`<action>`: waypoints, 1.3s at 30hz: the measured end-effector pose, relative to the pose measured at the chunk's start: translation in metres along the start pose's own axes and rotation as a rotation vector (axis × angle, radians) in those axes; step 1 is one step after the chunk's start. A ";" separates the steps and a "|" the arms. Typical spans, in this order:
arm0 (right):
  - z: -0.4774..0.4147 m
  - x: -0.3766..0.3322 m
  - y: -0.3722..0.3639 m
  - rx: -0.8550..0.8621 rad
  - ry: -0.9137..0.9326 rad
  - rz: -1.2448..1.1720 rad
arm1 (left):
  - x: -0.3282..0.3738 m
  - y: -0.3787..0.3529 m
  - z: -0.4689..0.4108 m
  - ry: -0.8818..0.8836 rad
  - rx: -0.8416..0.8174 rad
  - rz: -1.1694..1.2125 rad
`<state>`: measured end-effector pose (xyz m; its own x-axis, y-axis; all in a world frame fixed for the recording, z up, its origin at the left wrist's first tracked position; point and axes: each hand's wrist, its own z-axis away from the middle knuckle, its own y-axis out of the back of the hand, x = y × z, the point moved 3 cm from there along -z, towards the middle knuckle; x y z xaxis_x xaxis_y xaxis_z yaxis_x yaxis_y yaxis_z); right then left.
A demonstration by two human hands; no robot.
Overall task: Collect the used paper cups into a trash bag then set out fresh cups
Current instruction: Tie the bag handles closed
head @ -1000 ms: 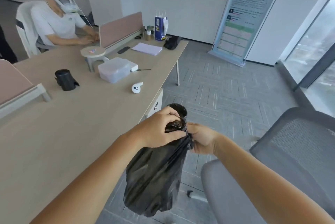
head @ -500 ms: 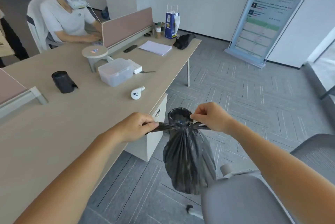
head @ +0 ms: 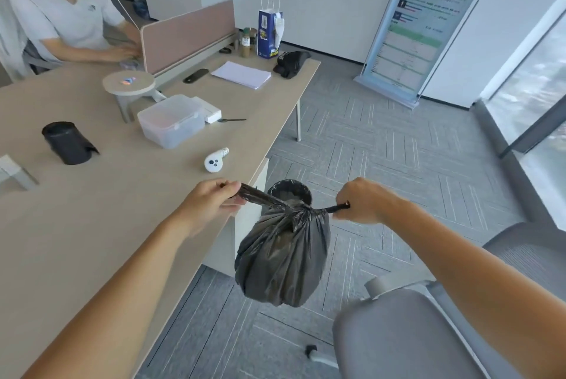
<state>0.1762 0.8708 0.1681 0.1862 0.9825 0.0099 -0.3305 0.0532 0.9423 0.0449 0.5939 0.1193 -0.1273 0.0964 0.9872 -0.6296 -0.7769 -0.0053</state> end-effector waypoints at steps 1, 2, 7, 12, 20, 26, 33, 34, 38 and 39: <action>-0.004 -0.004 0.001 0.017 0.011 -0.038 | 0.001 -0.003 -0.003 0.001 -0.027 0.128; -0.008 -0.008 0.003 0.045 0.020 -0.122 | 0.002 -0.008 -0.007 -0.002 -0.066 0.212; -0.019 -0.038 0.015 0.175 0.048 -0.565 | -0.022 -0.057 -0.025 0.058 -0.313 -0.431; -0.027 -0.047 0.020 0.218 0.053 -0.762 | -0.035 -0.104 -0.047 0.004 -0.195 -0.605; -0.060 0.038 0.009 0.251 -0.019 -1.190 | -0.018 -0.145 -0.120 -0.019 -0.096 -0.485; -0.098 0.093 -0.028 -0.031 -0.040 -1.137 | -0.061 -0.187 -0.216 0.050 -0.205 -0.604; -0.152 0.146 -0.052 -0.034 -0.292 -1.318 | -0.009 -0.240 -0.259 -0.091 -0.092 -0.659; -0.158 0.153 -0.048 0.030 -0.310 -1.323 | -0.008 -0.245 -0.268 -0.115 -0.080 -0.651; -0.191 0.191 -0.038 0.259 -0.405 -1.361 | -0.012 -0.241 -0.308 -0.117 -0.082 -0.626; -0.201 0.200 -0.036 0.264 -0.409 -1.406 | -0.018 -0.236 -0.319 -0.079 -0.119 -0.676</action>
<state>0.0392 1.1011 0.0685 0.4584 0.0358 -0.8880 0.5005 0.8152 0.2912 -0.0487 0.9745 0.0518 0.3759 0.4864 0.7888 -0.6313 -0.4886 0.6022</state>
